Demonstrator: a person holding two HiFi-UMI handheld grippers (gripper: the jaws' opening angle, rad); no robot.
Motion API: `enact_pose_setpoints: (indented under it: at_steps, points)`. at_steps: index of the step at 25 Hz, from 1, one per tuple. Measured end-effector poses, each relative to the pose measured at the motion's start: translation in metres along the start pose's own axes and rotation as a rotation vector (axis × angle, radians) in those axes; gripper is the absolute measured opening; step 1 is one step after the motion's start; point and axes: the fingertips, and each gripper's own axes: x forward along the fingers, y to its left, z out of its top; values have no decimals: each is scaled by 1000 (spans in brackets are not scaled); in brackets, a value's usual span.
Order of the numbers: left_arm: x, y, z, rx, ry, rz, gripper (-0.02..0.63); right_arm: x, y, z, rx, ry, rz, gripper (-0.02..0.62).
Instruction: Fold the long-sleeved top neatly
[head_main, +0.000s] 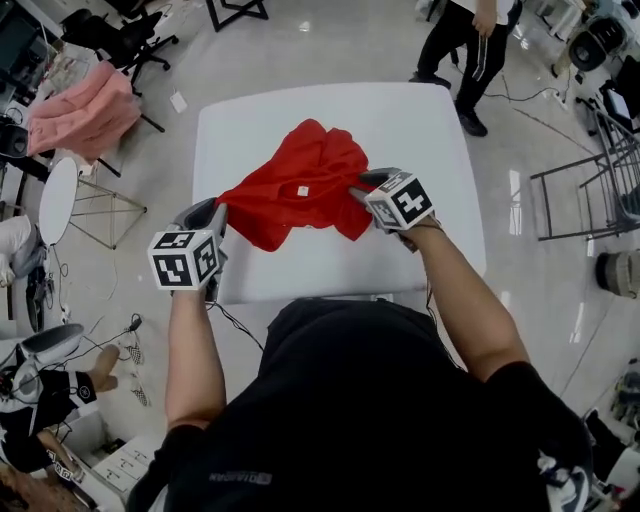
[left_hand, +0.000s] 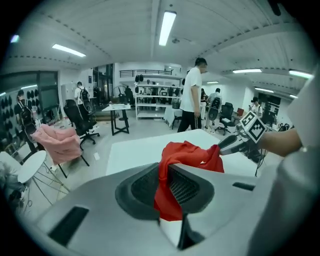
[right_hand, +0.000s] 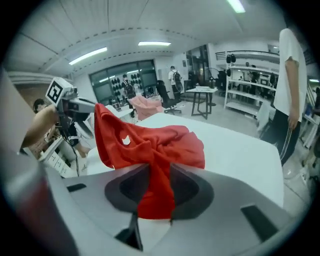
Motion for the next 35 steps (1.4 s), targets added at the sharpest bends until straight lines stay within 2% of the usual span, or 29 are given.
enact_pose_setpoints:
  at_steps: [2,5,10,13,16,20,24,28,29,31,33,35]
  points:
    - [2,1,-4,-9,-5,-4,54,-11,10,-6,26,-7,-18,118]
    - [7,5,-11,-8,0,-6,54,-11,29,-35,28,55,-5,109]
    - [17,5,-12,13,6,-16,54,4,46,-66,144,57,23,109]
    - [18,7,-10,22,-4,-26,54,19,71,-71,129,63,37,111]
    - [20,6,-8,31,-8,-47,54,36,81,-79,118,91,-20,132]
    - [22,6,-10,63,-5,-81,54,47,74,-83,248,50,-119,146]
    - [19,3,-12,88,-4,-125,54,58,74,-78,414,-26,-123,154]
    - [19,-2,-18,115,-3,-168,54,73,72,-81,465,-35,-173,166]
    - [20,-3,-20,120,-2,-176,54,77,69,-84,463,-29,-194,152]
    - [21,-1,-24,128,1,-187,54,78,62,-87,458,-33,-225,59]
    - [23,4,-28,143,1,-184,54,64,55,-84,445,-73,-241,41]
    - [21,13,-29,161,-3,-167,54,37,46,-74,378,-122,-276,37]
